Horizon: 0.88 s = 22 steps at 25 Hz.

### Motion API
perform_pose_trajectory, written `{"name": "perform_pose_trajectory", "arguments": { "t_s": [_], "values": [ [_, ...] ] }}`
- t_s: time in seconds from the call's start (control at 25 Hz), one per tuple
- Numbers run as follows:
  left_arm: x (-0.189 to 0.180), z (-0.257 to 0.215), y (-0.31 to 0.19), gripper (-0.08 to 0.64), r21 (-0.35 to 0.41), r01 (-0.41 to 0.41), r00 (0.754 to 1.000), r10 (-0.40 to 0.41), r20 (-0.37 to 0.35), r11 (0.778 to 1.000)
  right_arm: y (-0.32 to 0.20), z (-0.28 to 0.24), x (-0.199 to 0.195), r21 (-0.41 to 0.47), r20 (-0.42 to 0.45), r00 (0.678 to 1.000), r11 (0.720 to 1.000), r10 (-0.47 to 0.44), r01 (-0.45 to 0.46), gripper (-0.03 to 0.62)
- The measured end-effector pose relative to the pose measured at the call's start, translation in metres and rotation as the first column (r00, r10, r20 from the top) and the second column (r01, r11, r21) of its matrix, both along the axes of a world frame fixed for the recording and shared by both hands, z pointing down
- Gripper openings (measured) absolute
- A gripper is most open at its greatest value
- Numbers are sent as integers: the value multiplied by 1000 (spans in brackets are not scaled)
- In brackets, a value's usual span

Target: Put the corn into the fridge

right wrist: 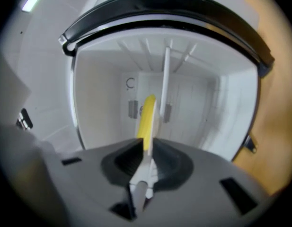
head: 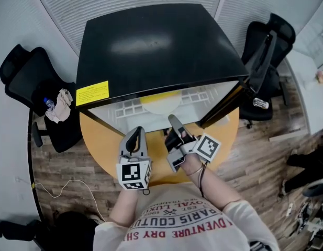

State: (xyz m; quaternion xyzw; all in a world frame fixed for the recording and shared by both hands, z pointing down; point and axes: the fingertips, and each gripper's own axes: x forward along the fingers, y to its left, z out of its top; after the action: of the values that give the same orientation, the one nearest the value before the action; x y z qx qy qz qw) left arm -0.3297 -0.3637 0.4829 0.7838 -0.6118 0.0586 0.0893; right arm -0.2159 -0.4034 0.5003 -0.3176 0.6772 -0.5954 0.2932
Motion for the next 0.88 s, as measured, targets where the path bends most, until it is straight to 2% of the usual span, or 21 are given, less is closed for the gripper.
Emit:
{"name": "perform_pose_trajectory", "arguments": {
  "t_s": [0.08, 0.2, 0.28, 0.36, 0.44, 0.56, 0.64, 0.76, 0.88],
  "values": [
    [7, -2, 8, 32, 1, 8, 1000, -8, 5, 1000, 10, -1, 5, 12, -30, 999, 1000, -13, 13, 52],
    [19, -5, 23, 32, 3, 19, 1000, -19, 10, 1000, 26, 1, 14, 4, -37, 999, 999, -34, 34, 44],
    [28, -8, 31, 32, 7, 25, 1000, -25, 12, 1000, 36, -4, 18, 41, -70, 995, 997, -67, 70, 38],
    [37, -12, 40, 32, 15, 26, 1000, -26, 17, 1000, 47, -16, 19, 127, -147, 983, 984, -106, 125, 34],
    [44, -15, 49, 32, 20, 27, 999, -27, 25, 999, 58, -22, 22, 208, -277, 954, 961, -118, 180, 31],
    [52, -17, 61, 32, 22, 32, 999, -33, 33, 999, 70, -26, 35, 343, -525, 850, 901, -52, 267, 31],
    [55, -18, 68, 32, 21, 41, 998, -42, 36, 999, 77, -32, 42, 418, -634, 773, 849, 17, 324, 31],
    [58, -17, 76, 32, 21, 55, 998, -56, 35, 998, 86, -40, 49, 485, -726, 679, 780, 108, 395, 31],
    [62, -19, 84, 32, 27, 57, 997, -58, 44, 998, 98, -41, 50, 513, -806, 559, 699, 193, 499, 31]
  ]
}}
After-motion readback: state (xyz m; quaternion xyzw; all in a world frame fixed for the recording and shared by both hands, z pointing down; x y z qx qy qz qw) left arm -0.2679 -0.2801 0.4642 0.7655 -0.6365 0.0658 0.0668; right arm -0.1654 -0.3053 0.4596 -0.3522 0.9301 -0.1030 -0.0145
